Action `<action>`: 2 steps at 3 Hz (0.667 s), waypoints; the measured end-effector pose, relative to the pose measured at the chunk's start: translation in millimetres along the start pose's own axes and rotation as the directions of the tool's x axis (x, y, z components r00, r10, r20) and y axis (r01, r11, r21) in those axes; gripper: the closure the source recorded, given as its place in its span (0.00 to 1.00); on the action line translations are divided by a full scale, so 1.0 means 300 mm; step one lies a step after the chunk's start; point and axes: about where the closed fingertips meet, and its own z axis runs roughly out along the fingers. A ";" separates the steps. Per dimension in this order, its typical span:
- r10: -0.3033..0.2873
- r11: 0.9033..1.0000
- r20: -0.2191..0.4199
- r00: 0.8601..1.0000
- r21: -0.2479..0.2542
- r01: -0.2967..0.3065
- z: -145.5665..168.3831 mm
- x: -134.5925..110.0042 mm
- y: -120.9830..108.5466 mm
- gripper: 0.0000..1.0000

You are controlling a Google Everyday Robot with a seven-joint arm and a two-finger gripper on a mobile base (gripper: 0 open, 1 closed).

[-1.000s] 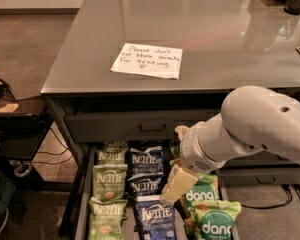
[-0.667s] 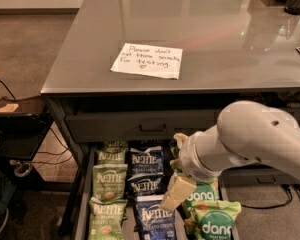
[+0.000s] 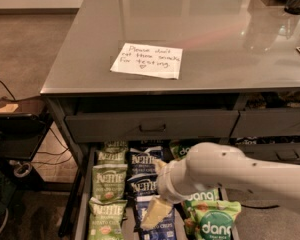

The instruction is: Pick green jalapeno chip bag from middle drawer and place on counter

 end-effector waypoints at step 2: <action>-0.029 0.993 0.092 0.995 -0.110 0.039 0.394 -0.042 0.032 0.00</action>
Offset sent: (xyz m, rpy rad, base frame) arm 0.0102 0.1222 -0.1434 0.1562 0.0936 0.1569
